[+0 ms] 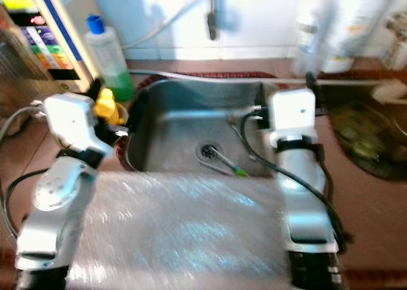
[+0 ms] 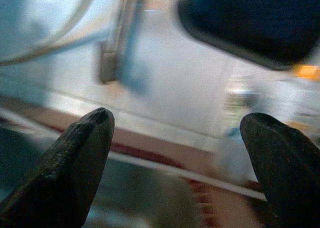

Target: Kitchen organization

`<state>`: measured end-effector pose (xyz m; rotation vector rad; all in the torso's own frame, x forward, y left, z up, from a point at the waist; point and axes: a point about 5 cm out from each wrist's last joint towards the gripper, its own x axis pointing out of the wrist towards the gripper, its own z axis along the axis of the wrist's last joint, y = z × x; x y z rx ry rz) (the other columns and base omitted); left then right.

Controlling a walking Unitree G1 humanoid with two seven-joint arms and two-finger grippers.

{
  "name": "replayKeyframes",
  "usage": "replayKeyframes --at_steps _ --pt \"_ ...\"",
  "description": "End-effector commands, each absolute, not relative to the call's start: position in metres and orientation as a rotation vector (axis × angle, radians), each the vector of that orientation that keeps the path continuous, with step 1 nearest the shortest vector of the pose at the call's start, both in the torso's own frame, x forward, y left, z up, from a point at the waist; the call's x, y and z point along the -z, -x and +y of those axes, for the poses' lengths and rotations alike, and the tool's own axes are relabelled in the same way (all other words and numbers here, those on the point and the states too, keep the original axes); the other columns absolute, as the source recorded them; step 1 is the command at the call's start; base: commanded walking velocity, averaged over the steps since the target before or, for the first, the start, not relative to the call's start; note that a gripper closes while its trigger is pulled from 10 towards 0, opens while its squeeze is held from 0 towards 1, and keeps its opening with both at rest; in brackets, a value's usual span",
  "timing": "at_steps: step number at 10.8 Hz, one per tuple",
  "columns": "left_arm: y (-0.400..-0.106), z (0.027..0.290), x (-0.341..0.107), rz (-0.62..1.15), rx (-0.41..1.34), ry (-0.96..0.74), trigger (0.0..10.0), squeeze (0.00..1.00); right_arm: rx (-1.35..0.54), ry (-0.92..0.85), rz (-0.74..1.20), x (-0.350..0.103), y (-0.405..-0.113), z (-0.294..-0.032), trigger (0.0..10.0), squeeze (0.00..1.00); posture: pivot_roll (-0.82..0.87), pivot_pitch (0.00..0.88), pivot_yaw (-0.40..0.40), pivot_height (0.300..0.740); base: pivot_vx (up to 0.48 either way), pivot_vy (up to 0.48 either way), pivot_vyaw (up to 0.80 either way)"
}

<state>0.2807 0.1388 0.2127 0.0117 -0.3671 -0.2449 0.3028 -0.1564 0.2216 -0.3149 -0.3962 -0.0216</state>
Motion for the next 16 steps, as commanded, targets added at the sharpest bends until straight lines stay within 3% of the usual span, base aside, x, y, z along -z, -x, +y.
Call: replayKeyframes --at_steps 1,8,10,12,16 --pt "-0.278 0.139 -0.215 -0.382 0.246 -0.011 10.0 0.00 0.030 0.319 -0.393 -0.222 -0.302 -0.160 10.0 0.00 -0.10 0.160 0.062 0.740 0.000 0.000 0.00" --pt "-0.279 0.156 -0.209 -0.323 0.165 -0.124 10.0 0.00 -0.045 0.268 -0.369 -0.214 -0.297 -0.145 10.0 0.00 -0.08 0.181 0.081 0.740 0.000 0.000 0.00" --pt "-0.283 0.167 -0.210 -0.310 0.135 -0.152 10.0 0.00 -0.199 0.190 -0.325 -0.208 -0.295 -0.131 10.0 0.00 -0.09 0.191 0.087 0.740 0.000 0.000 0.00" --pt "-0.289 0.187 -0.186 -0.111 0.206 -0.197 10.0 0.00 -0.420 0.137 -0.262 -0.204 -0.295 -0.113 10.0 0.00 -0.09 0.198 0.083 0.740 0.000 0.000 0.00" --pt "-0.277 0.225 -0.194 -0.060 0.306 -0.194 10.0 0.00 -0.534 0.159 -0.267 -0.209 -0.296 -0.107 10.0 0.00 -0.08 0.190 0.068 0.740 0.000 0.000 0.00"
